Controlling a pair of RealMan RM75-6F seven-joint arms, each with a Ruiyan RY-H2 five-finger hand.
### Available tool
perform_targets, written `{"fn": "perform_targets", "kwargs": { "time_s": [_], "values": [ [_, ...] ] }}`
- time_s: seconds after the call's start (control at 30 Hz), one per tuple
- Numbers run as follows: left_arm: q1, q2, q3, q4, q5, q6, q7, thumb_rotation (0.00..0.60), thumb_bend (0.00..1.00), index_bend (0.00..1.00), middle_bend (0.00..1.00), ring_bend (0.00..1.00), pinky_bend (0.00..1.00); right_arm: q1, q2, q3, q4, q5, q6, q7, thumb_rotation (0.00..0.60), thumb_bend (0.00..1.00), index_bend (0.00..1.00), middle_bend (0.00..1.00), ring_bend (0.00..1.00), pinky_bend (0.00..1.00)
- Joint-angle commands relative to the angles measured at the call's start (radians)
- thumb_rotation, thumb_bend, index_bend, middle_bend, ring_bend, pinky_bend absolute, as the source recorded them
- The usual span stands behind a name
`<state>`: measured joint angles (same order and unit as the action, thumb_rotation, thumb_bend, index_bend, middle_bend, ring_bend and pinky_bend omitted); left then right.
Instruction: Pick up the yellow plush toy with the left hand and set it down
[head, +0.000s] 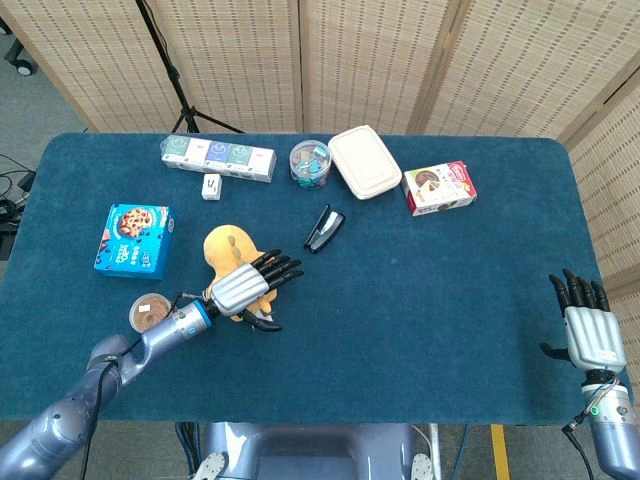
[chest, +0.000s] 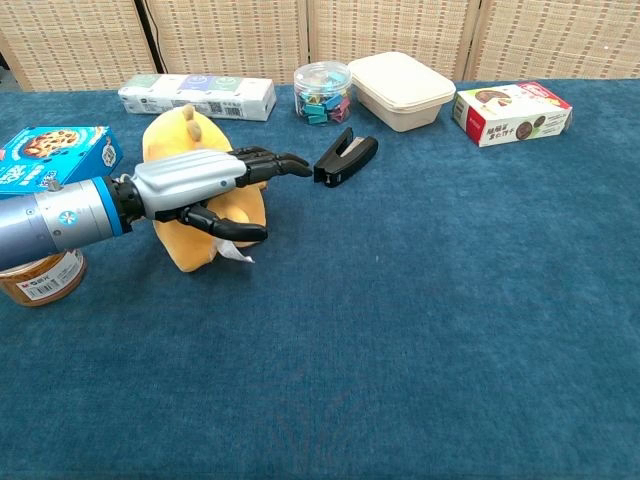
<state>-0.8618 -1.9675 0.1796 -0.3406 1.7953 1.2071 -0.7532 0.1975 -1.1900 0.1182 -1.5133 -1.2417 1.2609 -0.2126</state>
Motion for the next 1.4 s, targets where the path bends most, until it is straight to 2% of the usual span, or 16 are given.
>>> {"fn": "perform_targets", "kwargs": {
  "time_s": [0.03, 0.33, 0.8, 1.03, 1.23, 1.4],
  "values": [
    [-0.002, 0.015, -0.002, 0.035, -0.016, -0.046, 0.003, 0.0, 0.0, 0.0, 0.0, 0.0, 0.0, 0.001, -0.001, 0.0, 0.001, 0.001, -0.001, -0.001, 0.6, 0.04, 0.0, 0.0, 0.0, 0.0],
    [0.008, 0.013, -0.024, 0.129, -0.067, -0.163, -0.034, 0.0, 0.0, 0.0, 0.0, 0.0, 0.0, 0.008, -0.009, -0.004, 0.006, 0.008, -0.015, -0.012, 0.6, 0.04, 0.0, 0.0, 0.0, 0.0],
    [0.001, 0.007, -0.06, 0.208, -0.121, -0.272, -0.08, 0.0, 0.0, 0.0, 0.0, 0.0, 0.0, 0.017, -0.019, -0.007, 0.011, 0.018, -0.03, -0.022, 0.6, 0.04, 0.0, 0.0, 0.0, 0.0],
    [-0.012, 0.026, -0.102, 0.212, -0.165, -0.244, -0.103, 0.0, 0.0, 0.0, 0.0, 0.0, 0.0, 0.02, -0.02, -0.008, 0.013, 0.02, -0.035, -0.021, 0.6, 0.04, 0.0, 0.0, 0.0, 0.0],
    [-0.002, 0.038, -0.091, 0.185, -0.151, -0.17, -0.124, 0.0, 0.0, 0.0, 0.0, 0.0, 0.0, 0.019, -0.018, -0.011, 0.012, 0.02, -0.035, -0.016, 0.6, 0.04, 0.0, 0.0, 0.0, 0.0],
    [0.001, 0.049, -0.076, 0.163, -0.14, -0.17, -0.161, 0.0, 0.0, 0.0, 0.0, 0.0, 0.0, 0.019, -0.015, -0.013, 0.008, 0.012, -0.034, -0.009, 0.6, 0.04, 0.0, 0.0, 0.0, 0.0]
  ]
}}
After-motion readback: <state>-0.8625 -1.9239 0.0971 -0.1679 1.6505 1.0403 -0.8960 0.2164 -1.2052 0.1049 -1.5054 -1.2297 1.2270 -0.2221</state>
